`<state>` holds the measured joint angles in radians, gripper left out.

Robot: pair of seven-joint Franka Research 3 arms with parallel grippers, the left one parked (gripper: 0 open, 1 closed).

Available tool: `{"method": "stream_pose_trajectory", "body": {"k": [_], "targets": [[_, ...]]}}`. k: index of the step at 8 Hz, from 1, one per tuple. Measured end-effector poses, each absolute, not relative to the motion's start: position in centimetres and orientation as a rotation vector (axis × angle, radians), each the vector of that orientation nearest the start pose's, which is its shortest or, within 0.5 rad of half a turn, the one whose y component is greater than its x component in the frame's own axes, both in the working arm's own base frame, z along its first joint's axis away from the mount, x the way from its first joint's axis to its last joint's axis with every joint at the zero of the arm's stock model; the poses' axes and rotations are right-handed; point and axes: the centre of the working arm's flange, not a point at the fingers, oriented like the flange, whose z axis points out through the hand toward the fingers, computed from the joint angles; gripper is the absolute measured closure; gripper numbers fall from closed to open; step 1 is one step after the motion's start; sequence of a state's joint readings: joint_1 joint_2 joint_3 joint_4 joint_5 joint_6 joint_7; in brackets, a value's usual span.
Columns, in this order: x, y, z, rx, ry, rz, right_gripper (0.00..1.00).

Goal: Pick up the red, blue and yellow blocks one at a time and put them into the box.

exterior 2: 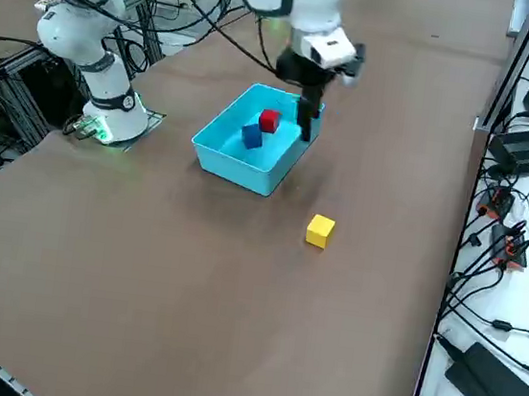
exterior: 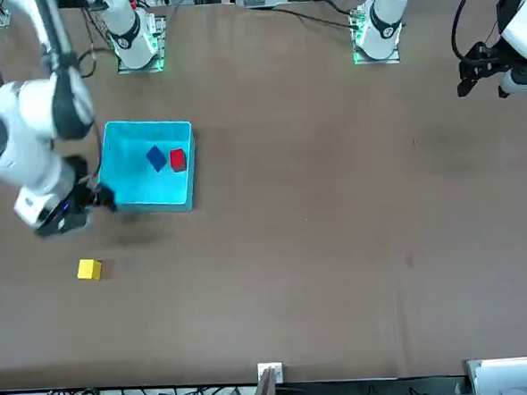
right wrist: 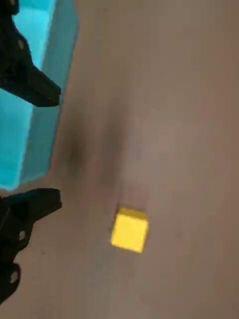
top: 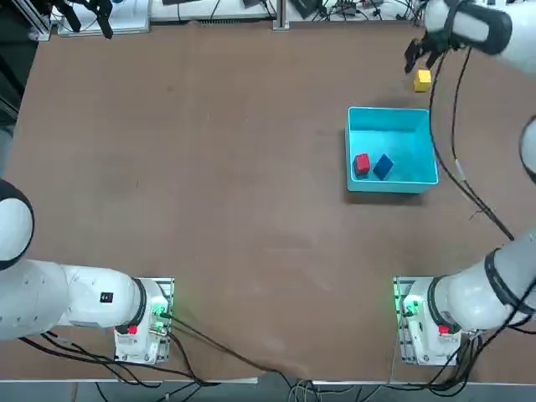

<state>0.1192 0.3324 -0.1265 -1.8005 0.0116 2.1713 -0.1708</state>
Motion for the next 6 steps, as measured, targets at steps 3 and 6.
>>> {"method": "stream_pose_trajectory", "body": {"k": [3,6], "targets": [[69.1,-4.3,32.0,-3.195,-0.185,-0.042,0.00],[71.1,-7.6,28.0,-3.209,-0.155,-0.020,0.00]]}}
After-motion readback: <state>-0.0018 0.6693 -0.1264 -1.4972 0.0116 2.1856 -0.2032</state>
